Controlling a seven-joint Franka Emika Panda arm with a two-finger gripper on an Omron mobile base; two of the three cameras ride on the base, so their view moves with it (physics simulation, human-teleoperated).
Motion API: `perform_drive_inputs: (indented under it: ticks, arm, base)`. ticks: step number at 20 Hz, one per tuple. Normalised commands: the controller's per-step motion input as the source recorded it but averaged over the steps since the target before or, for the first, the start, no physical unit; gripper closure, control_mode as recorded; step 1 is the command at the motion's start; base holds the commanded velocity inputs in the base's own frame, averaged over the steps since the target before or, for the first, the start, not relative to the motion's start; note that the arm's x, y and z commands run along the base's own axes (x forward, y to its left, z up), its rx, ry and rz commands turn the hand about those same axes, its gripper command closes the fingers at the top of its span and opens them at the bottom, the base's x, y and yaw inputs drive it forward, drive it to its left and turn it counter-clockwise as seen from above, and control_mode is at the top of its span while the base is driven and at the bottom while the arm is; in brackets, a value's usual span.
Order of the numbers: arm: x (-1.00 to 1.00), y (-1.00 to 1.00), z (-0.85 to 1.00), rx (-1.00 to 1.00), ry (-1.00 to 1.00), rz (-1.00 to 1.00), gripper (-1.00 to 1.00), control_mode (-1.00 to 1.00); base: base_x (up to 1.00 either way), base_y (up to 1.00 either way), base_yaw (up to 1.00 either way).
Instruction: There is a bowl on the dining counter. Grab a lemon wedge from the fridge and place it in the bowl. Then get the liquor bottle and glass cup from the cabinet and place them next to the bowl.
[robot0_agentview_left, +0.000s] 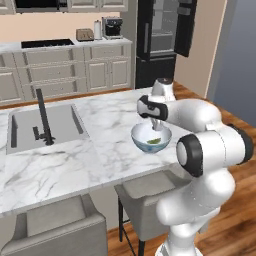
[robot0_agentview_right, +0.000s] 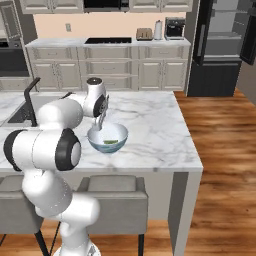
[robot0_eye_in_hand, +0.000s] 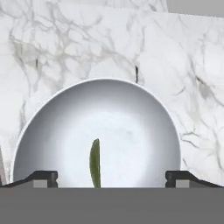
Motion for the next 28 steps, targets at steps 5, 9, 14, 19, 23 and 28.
perform_drive_inputs:
  ticks: [5, 9, 14, 19, 23, 28]
  arm:
    - [-0.54, 0.01, 0.97, 0.00, -0.18, 0.00, -1.00, -1.00]
    - [-0.60, 0.00, 0.86, 0.00, -0.18, 0.02, -1.00, -1.00]
    - [-0.53, 0.00, 0.68, 0.00, -0.21, 0.12, -1.00, -1.00]
    - [-0.45, 0.05, 0.36, 0.00, -0.12, -0.15, -1.00, -1.00]
    - [-0.68, 0.04, 0.49, 0.00, 0.00, -0.36, -1.00, -1.00]
    - [-0.65, 0.00, 0.42, 0.00, 0.00, -0.15, -1.00, -1.00]
  base:
    - [0.00, 0.00, 0.00]
    - [0.00, 0.00, 0.00]
    - [0.00, 0.00, 0.00]
    - [0.00, 0.00, 0.00]
    - [0.00, 0.00, 0.00]
    - [0.00, 0.00, 0.00]
